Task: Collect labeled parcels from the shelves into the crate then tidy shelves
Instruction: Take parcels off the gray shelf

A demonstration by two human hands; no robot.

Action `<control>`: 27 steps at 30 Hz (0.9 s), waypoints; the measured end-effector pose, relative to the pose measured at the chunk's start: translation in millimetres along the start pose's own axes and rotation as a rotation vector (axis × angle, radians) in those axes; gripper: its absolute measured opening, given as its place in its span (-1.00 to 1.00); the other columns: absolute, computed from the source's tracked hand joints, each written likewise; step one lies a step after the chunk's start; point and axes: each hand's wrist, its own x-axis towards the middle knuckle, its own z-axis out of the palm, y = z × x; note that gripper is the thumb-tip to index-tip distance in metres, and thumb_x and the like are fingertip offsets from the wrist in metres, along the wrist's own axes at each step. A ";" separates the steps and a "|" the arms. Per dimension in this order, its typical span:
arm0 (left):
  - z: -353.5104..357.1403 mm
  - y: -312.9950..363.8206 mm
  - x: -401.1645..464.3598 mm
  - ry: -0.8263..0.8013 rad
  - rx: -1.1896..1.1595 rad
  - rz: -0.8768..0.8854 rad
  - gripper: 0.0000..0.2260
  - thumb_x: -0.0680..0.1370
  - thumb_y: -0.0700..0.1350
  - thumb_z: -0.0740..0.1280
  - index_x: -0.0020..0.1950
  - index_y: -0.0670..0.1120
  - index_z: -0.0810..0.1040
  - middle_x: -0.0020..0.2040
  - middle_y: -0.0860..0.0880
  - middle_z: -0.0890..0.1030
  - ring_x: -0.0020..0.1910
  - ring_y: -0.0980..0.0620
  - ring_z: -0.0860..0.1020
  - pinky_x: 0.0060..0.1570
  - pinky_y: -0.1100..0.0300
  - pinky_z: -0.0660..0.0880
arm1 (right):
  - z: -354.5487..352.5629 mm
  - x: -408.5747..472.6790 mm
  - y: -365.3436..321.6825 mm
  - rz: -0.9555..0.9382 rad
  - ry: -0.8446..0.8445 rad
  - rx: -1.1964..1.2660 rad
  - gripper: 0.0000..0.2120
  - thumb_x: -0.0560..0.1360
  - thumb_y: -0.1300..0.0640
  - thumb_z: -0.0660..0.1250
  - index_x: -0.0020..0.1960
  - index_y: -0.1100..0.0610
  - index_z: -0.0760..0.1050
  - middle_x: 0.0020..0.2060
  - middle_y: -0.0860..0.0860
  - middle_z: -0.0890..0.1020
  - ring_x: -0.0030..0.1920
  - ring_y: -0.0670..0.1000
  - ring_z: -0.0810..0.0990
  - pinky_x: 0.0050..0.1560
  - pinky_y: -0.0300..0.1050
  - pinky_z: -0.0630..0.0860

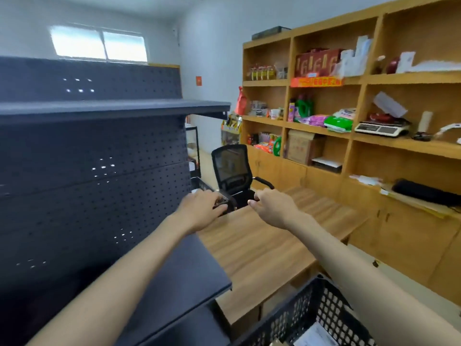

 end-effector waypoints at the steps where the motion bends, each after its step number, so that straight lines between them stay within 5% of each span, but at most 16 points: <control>1: -9.1 -19.4 -18.0 0.003 -0.008 -0.048 -0.61 0.66 0.22 0.11 0.31 0.02 0.50 0.26 -0.04 0.57 0.21 -0.09 0.51 0.03 0.02 0.43 | -0.3 8.3 -23.9 -0.067 0.003 -0.004 -0.60 0.66 -0.13 0.06 0.17 0.13 0.50 0.10 0.09 0.57 0.11 0.15 0.55 -0.01 0.04 0.48; 11: -89.4 -193.5 -267.1 0.032 0.096 -0.576 -0.55 0.66 0.21 0.12 0.42 -0.01 0.46 0.36 -0.08 0.55 0.31 -0.12 0.51 0.22 0.01 0.46 | 19.6 -0.3 -325.1 -0.599 -0.010 0.193 -0.66 0.65 -0.11 0.09 -0.08 0.14 0.40 -0.07 0.10 0.61 -0.01 0.19 0.57 -0.16 -0.01 0.43; 21: -147.7 -274.9 -545.6 0.051 0.230 -0.957 -0.55 0.66 0.20 0.14 0.41 -0.04 0.46 0.32 -0.09 0.55 0.29 -0.13 0.50 0.19 -0.03 0.46 | 23.4 -110.9 -582.8 -0.996 -0.086 0.310 -0.63 0.65 -0.12 0.10 0.19 0.13 0.49 0.13 0.11 0.51 0.11 0.18 0.53 0.06 0.07 0.49; 27: -172.4 -286.5 -702.8 0.055 0.269 -1.166 -0.58 0.66 0.20 0.12 0.36 -0.03 0.48 0.29 -0.09 0.56 0.28 -0.14 0.51 0.12 -0.04 0.47 | 27.0 -202.9 -709.9 -1.182 -0.118 0.353 -0.64 0.65 -0.12 0.10 0.16 0.11 0.49 0.15 0.11 0.53 0.13 0.19 0.52 0.10 0.07 0.45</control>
